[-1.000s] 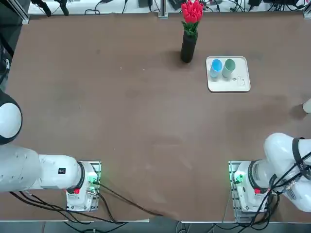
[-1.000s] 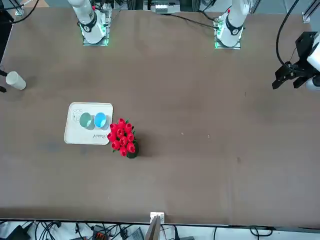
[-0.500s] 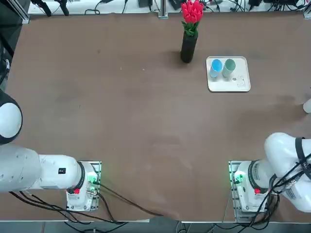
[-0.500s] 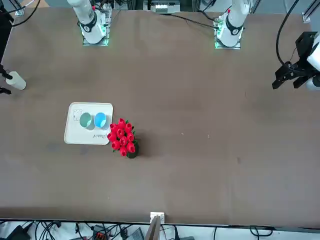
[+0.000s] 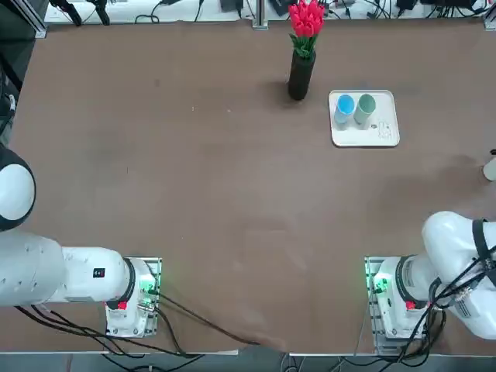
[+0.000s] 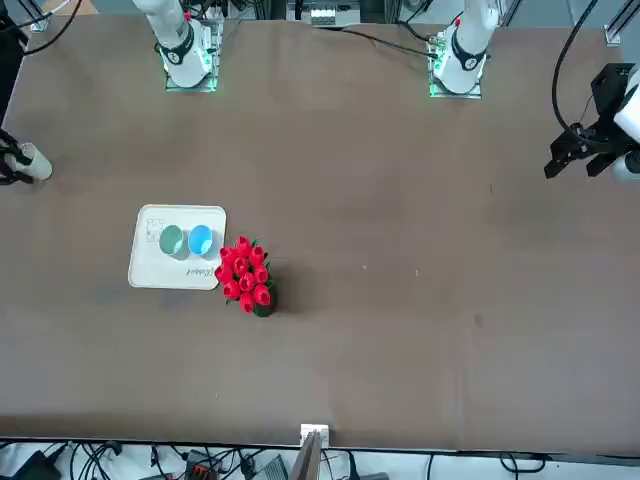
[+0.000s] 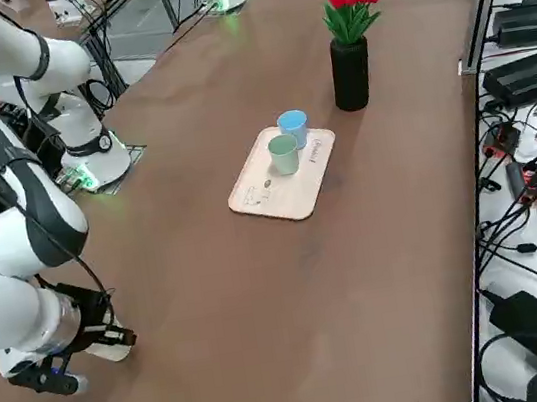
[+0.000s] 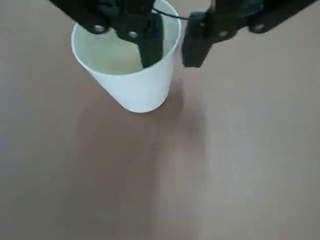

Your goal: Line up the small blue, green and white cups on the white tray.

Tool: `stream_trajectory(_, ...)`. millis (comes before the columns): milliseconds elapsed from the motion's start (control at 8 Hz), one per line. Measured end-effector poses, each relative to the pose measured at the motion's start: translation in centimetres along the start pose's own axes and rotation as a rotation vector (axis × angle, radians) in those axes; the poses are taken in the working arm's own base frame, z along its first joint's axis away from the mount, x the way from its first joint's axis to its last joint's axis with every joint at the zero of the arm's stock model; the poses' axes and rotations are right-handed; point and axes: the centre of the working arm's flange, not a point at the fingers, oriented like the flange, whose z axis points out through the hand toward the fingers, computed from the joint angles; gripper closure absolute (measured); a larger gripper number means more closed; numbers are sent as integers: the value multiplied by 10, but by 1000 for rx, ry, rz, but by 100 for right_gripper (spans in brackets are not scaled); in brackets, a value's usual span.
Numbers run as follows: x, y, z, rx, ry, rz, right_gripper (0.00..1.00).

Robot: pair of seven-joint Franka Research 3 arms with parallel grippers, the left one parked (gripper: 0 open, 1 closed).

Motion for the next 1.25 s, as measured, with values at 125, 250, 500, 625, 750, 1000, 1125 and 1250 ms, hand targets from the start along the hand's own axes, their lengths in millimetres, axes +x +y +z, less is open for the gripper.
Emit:
stream_trajectory(125, -1, -2, 0, 2, 0, -3, 95)
stream_trajectory(250, -2, -4, -6, 2, 0, -10, 96)
stream_trajectory(500, -22, -17, -22, -31, -54, -76, 96)
stream_trajectory(625, -45, -37, -39, -45, -84, -127, 96)
stream_trajectory(750, -79, -65, -59, -53, -107, -189, 96)
stream_trajectory(1000, -166, -132, -80, -68, -139, -205, 96)
stream_trajectory(1125, -209, -163, -74, -85, -153, -182, 96)
stream_trajectory(1250, -250, -190, -60, -107, -159, -156, 96)
